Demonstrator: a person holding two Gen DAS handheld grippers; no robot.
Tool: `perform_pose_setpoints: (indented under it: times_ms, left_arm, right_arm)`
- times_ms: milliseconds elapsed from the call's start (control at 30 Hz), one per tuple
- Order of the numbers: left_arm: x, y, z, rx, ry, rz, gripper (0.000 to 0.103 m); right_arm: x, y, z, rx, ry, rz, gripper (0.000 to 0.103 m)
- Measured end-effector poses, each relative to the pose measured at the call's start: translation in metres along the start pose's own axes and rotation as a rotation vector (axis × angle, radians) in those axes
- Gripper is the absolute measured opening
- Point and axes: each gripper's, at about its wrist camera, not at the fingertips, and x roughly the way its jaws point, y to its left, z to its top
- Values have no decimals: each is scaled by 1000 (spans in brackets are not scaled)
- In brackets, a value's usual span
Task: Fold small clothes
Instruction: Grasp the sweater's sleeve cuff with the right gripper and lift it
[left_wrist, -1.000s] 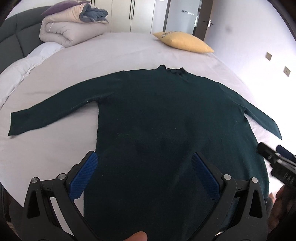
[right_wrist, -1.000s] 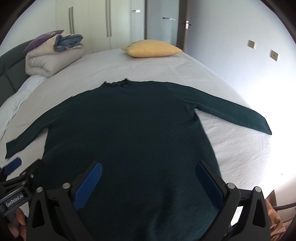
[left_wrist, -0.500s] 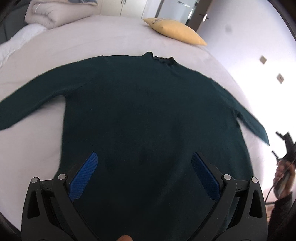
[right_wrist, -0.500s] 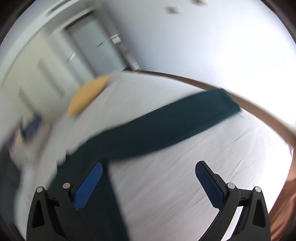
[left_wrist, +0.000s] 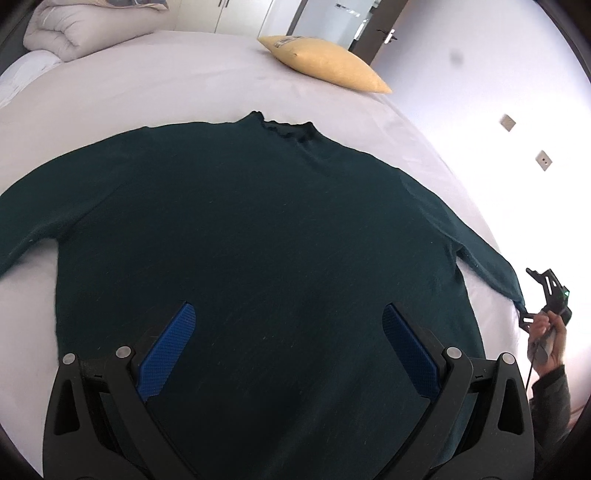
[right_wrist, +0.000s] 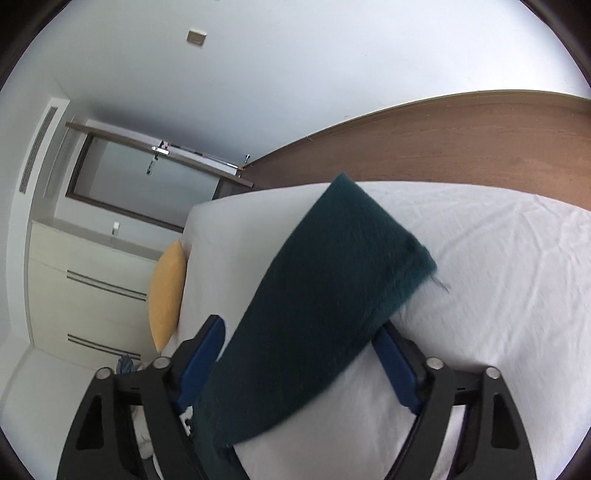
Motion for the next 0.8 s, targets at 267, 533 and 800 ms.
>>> perform_pose_setpoints:
  times_ms: [267,533,800]
  left_arm:
    - [20,2,11,12,19,-53,102]
    - [42,9,46,-64,20,-162,102]
    - [81,12,76,-230,123,-442,102]
  right_arm:
    - [18,5,15,-1,-43,-63,14]
    - [62,163,-63,-598,7,-126,9]
    - [136,259,-321,-1422,141,-147,9]
